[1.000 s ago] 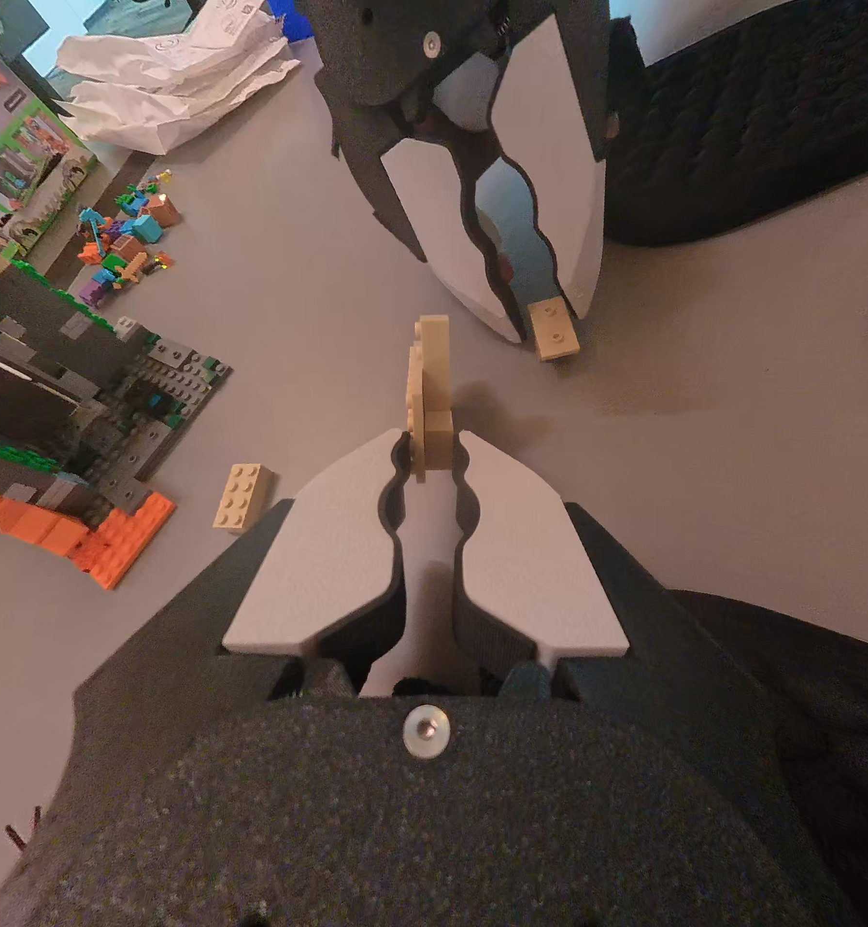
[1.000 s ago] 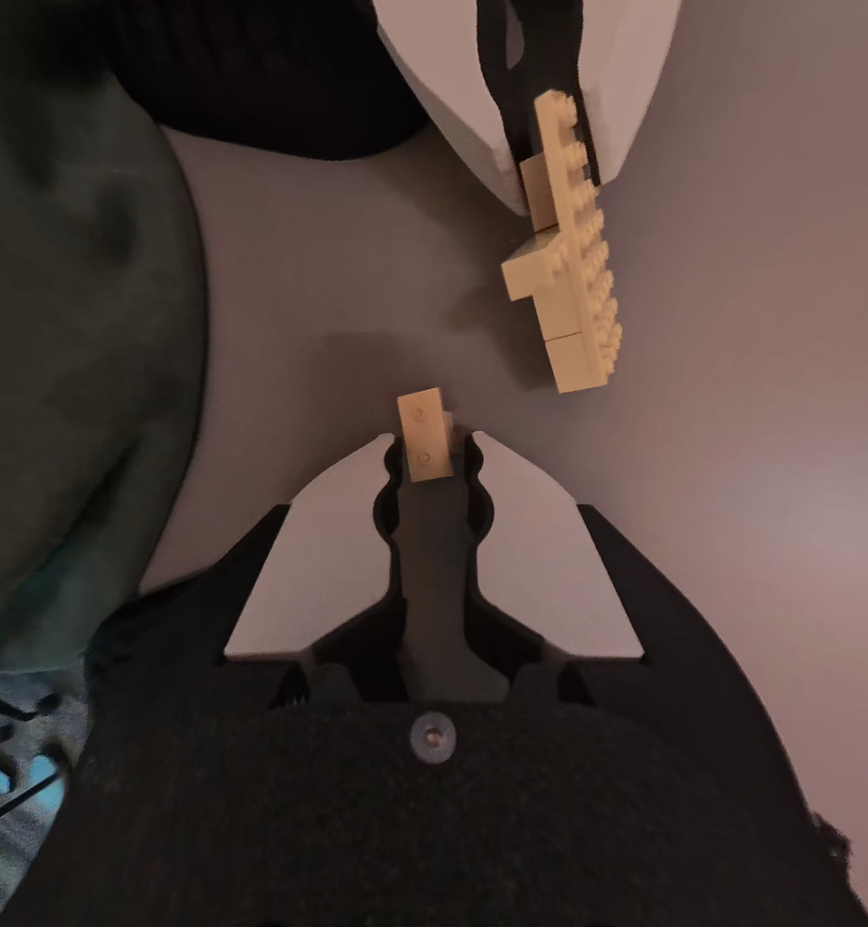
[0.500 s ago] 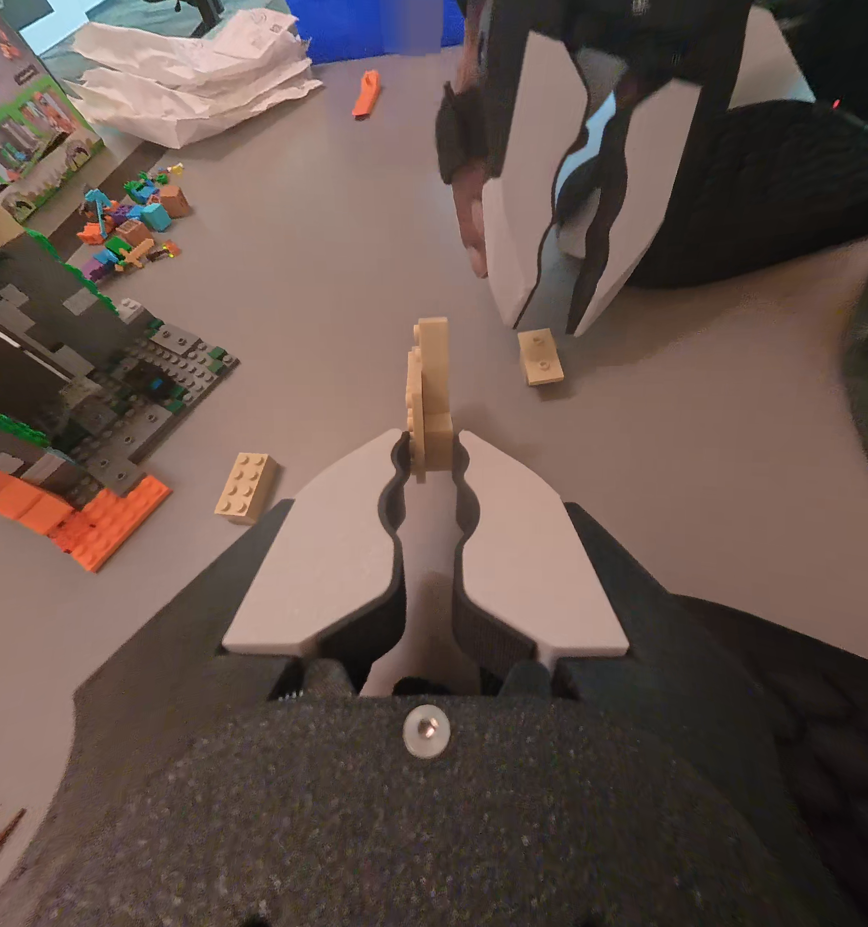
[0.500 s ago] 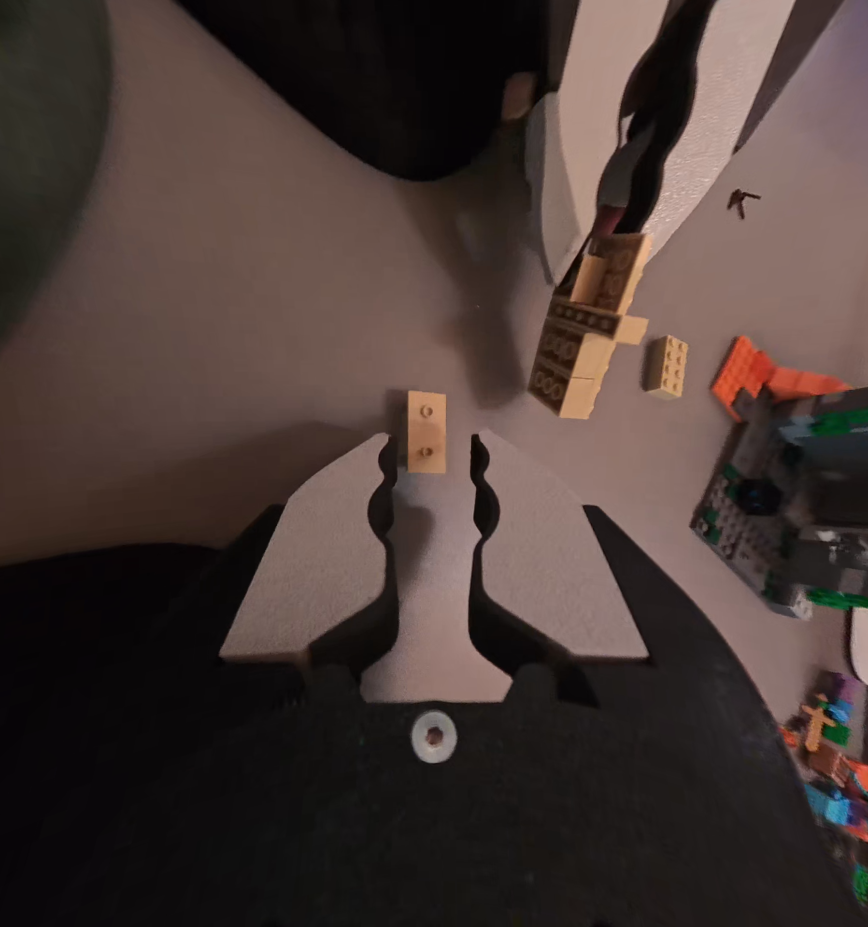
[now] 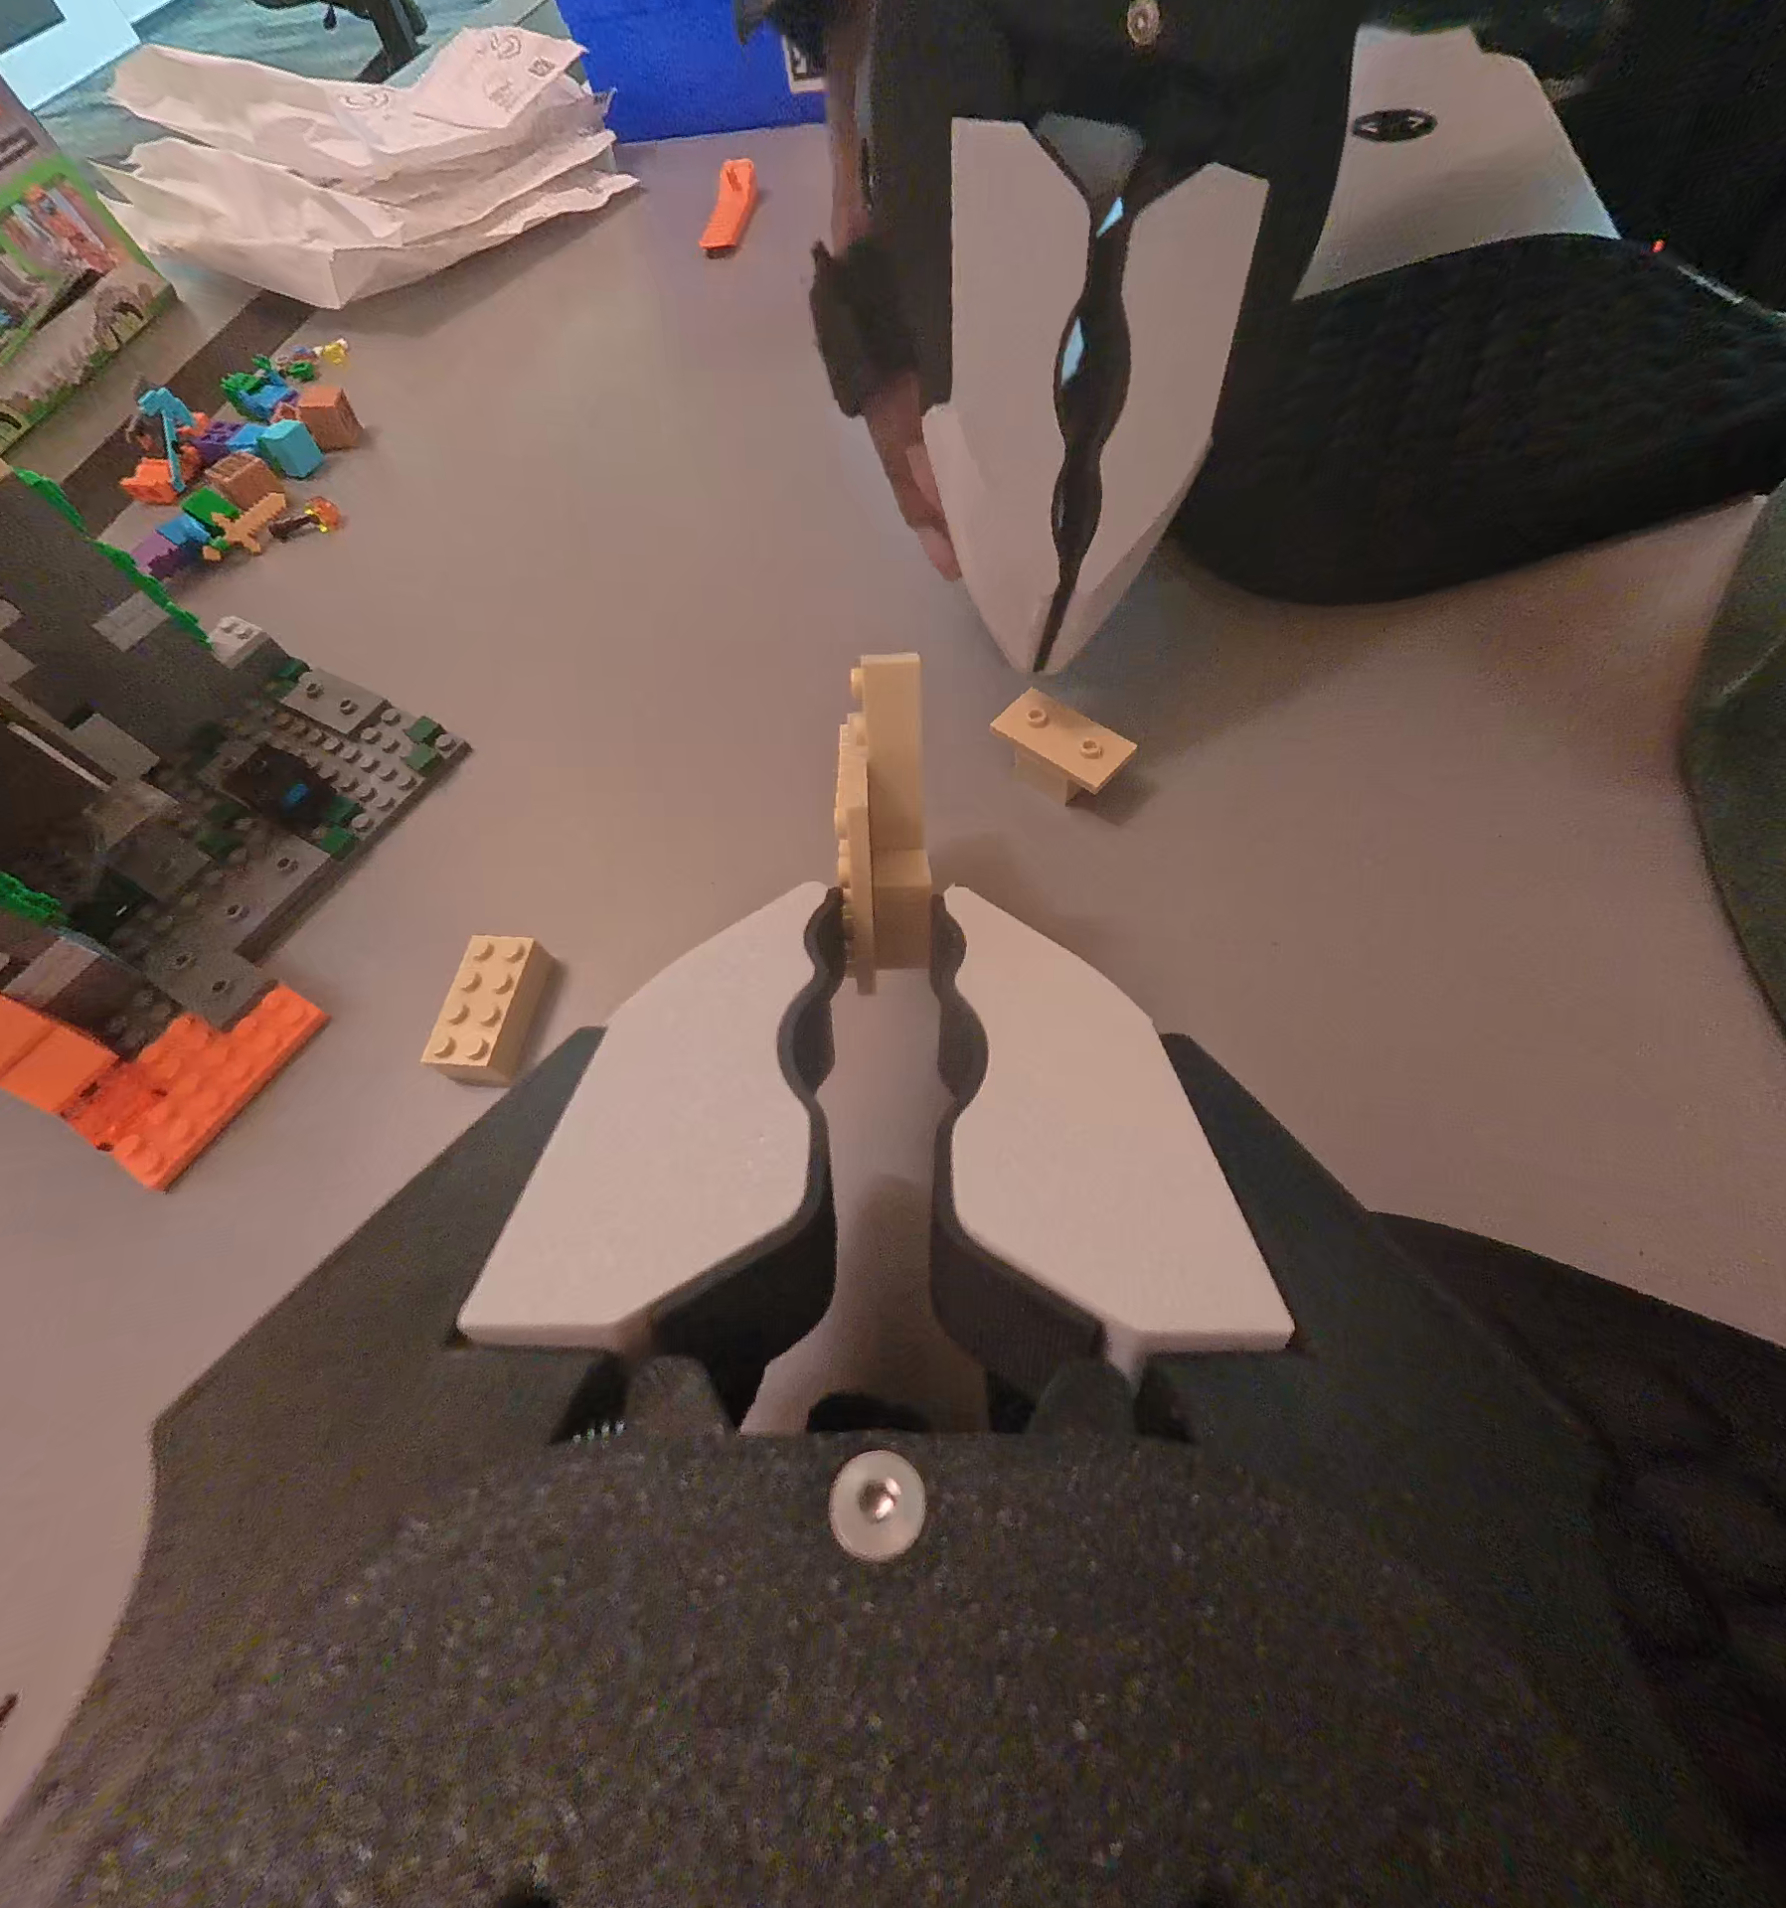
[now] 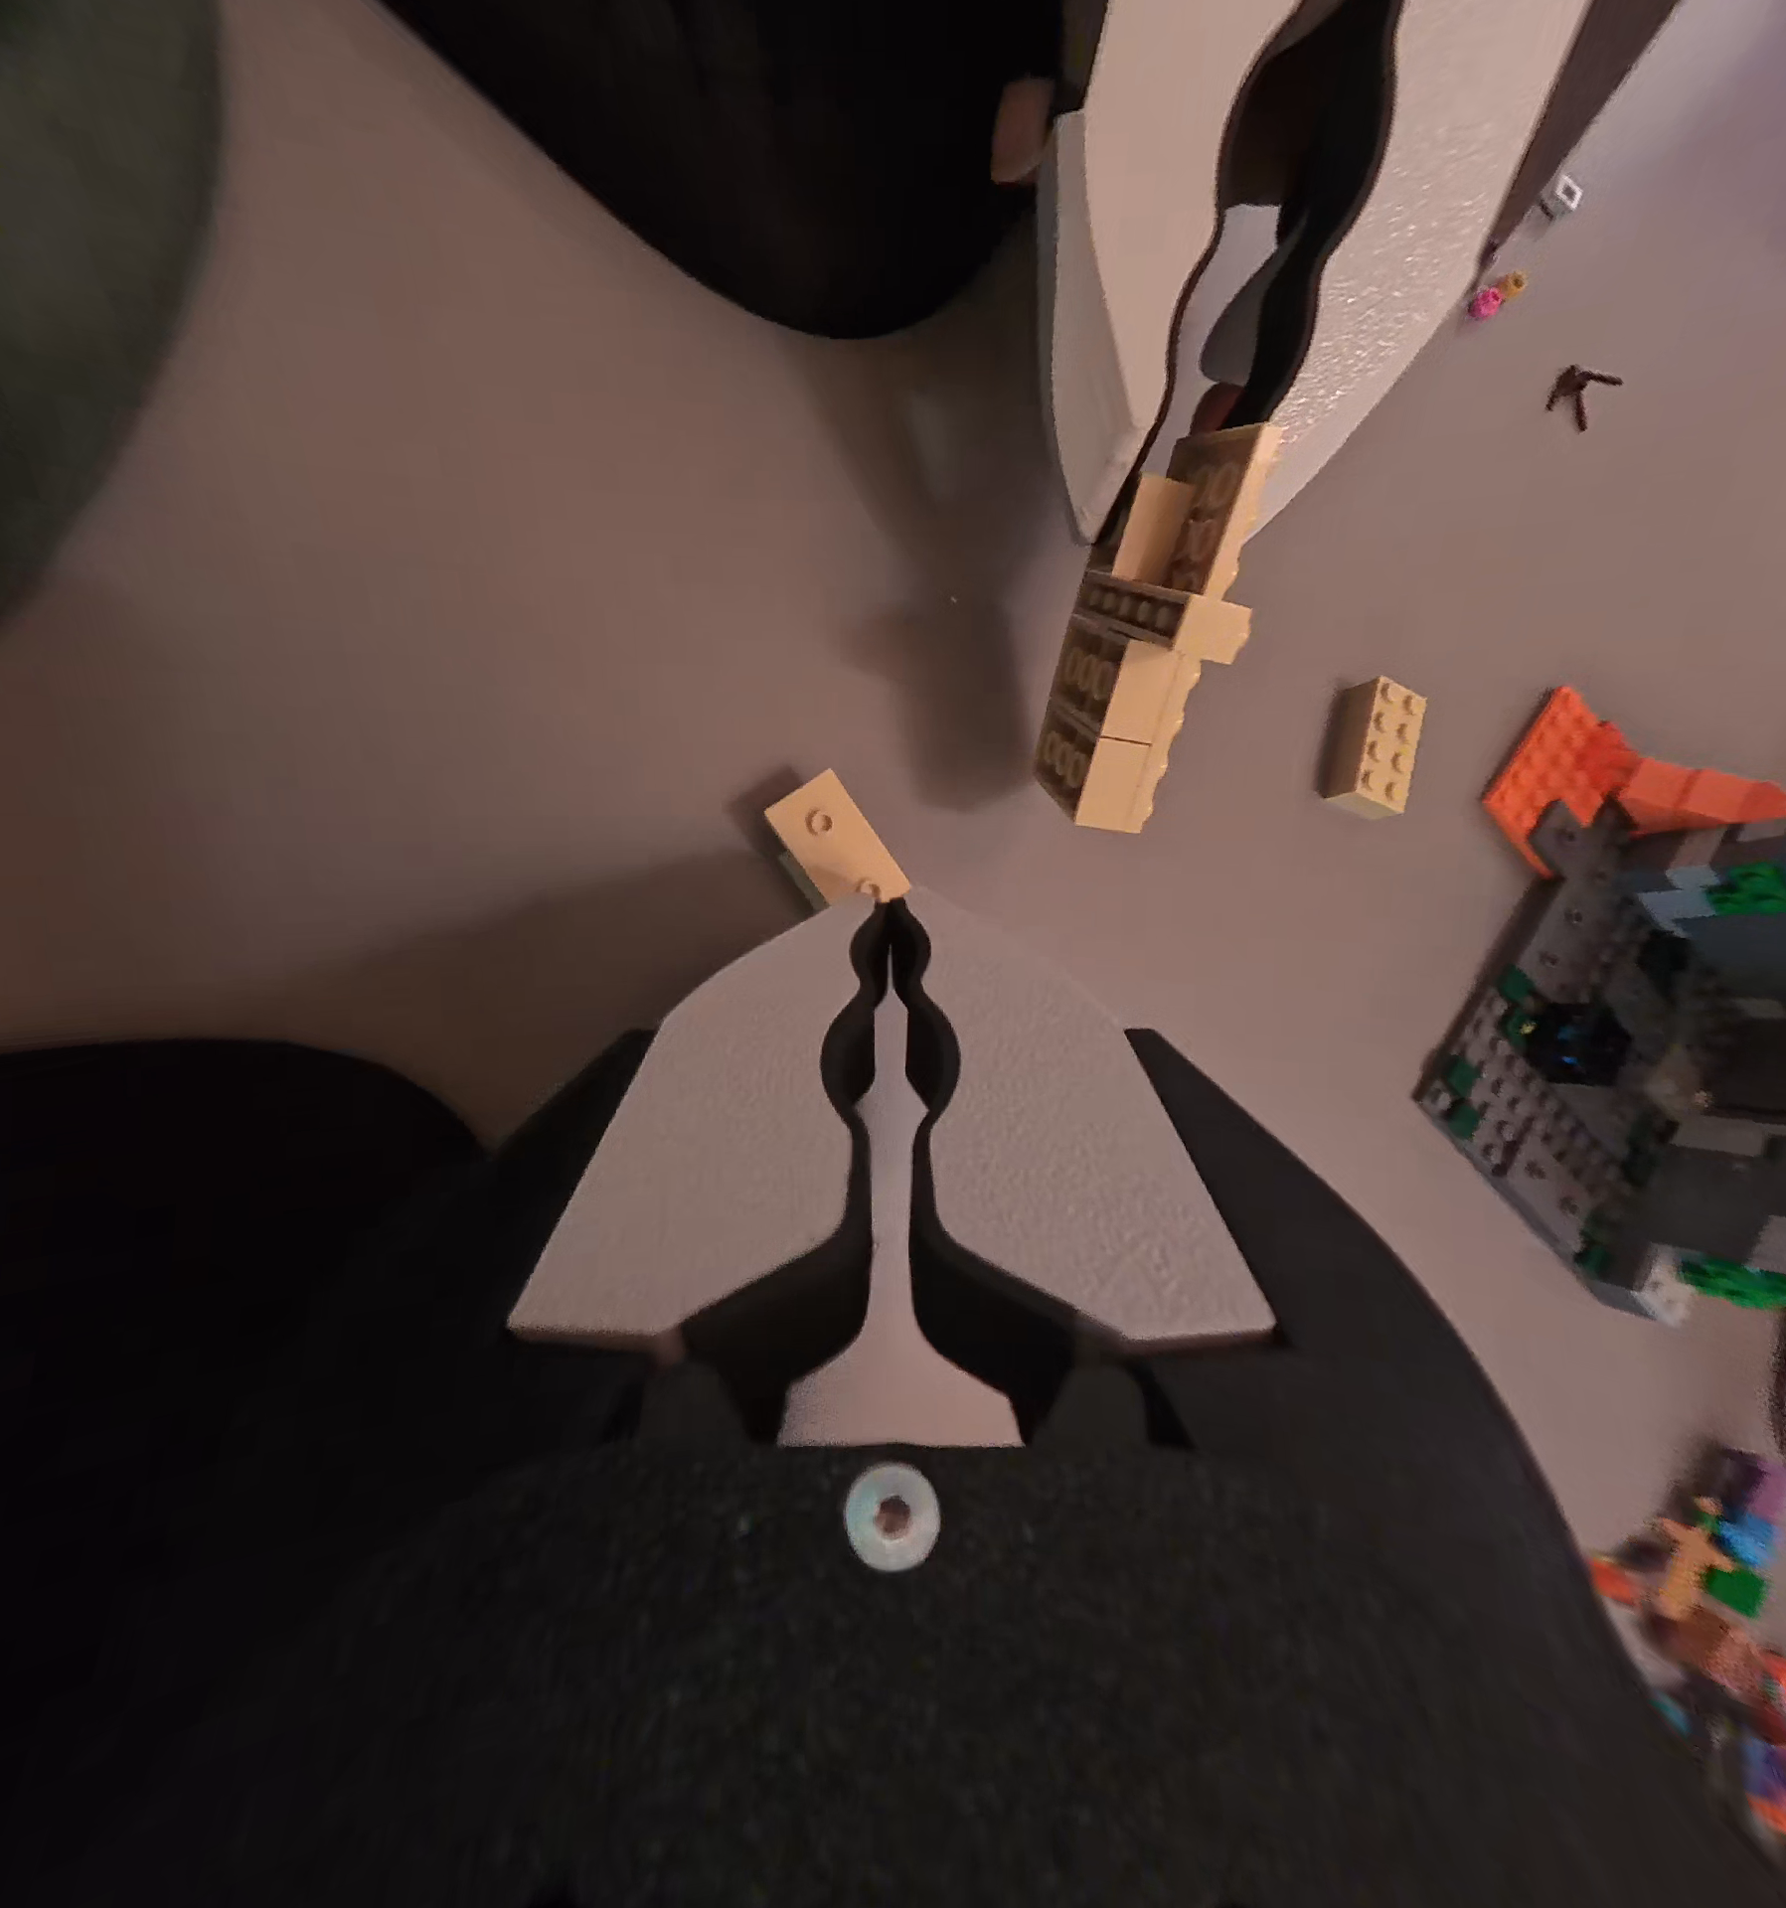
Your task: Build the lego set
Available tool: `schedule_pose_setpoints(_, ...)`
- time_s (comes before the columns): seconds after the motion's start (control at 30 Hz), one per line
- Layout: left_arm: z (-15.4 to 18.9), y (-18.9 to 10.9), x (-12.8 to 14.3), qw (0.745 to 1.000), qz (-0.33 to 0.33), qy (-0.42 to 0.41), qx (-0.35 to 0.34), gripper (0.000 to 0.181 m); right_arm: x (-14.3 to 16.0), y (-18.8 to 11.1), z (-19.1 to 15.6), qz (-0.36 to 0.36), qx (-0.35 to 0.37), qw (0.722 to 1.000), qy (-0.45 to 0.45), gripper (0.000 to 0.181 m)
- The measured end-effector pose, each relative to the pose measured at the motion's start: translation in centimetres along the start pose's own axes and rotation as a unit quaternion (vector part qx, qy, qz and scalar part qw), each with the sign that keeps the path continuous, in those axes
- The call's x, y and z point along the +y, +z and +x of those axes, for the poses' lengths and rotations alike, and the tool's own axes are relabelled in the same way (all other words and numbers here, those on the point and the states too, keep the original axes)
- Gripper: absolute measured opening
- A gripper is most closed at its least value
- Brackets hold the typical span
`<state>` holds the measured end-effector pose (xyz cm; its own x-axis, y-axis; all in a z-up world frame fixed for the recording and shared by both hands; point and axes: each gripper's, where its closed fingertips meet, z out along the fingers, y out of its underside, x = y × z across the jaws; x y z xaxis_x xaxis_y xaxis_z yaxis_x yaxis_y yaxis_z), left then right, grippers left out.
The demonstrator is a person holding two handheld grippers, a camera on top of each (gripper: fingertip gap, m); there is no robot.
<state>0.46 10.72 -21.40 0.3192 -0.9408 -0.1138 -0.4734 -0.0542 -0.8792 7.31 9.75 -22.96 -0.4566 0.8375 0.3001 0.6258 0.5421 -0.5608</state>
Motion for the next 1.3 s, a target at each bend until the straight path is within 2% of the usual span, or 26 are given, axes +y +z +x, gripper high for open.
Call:
schedule_pose_setpoints(0.03,0.0,0.0,0.0,1.000,0.000,0.000,0.000,0.015,0.2,-0.1,0.0,-0.009,0.000,1.000,-0.022,0.002)
schedule_pose_setpoints(0.13,-0.1,-0.1,0.1,1.000,-0.001,0.000,0.000,0.015,0.9,-0.1,-0.5,-0.048,-0.001,0.995,-0.092,0.022)
schedule_pose_setpoints(0.2,0.0,-0.1,0.1,1.000,-0.001,0.000,0.002,0.015,1.0,0.1,-0.5,-0.057,0.016,0.987,-0.150,0.028)
schedule_pose_setpoints(0.4,0.1,0.0,0.1,1.000,-0.001,0.004,0.006,0.015,1.1,0.8,-0.3,-0.062,0.047,0.957,-0.280,0.028)
schedule_pose_setpoints(0.5,0.1,0.0,0.1,1.000,0.000,0.002,0.009,0.015,1.0,1.1,-0.3,-0.056,0.039,0.949,-0.309,0.023)
schedule_pose_setpoints(0.57,0.1,0.0,0.0,1.000,0.002,0.000,0.010,0.015,1.1,1.2,-0.2,-0.055,0.037,0.946,-0.319,0.011)
schedule_pose_setpoints(0.67,0.1,-0.1,0.0,1.000,0.004,-0.001,0.012,0.015,0.8,1.0,-0.7,-0.039,0.007,0.961,-0.273,0.003)
schedule_pose_setpoints(0.77,0.2,-0.1,0.0,1.000,0.002,0.001,0.014,0.015,0.0,0.1,-1.5,-0.021,-0.095,0.988,-0.123,0.003)
schedule_pose_setpoints(0.83,0.4,0.0,0.1,1.000,-0.002,0.008,0.015,0.015,0.1,-0.4,-2.0,-0.038,-0.171,0.984,-0.026,0.003)
schedule_pose_setpoints(0.9,0.6,0.1,0.2,1.000,-0.006,0.015,0.014,0.015,0.5,-0.4,-2.2,-0.067,-0.222,0.972,0.027,0.003)
schedule_pose_setpoints(1.1,0.6,0.5,0.6,0.999,-0.024,0.024,0.002,0.015,1.3,0.4,-2.0,-0.160,-0.252,0.954,0.032,0.009)
schedule_pose_setpoints(1.3,0.3,0.4,0.7,0.999,-0.026,0.020,-0.003,0.015,1.0,0.3,-1.5,-0.166,-0.226,0.960,0.011,0.017)
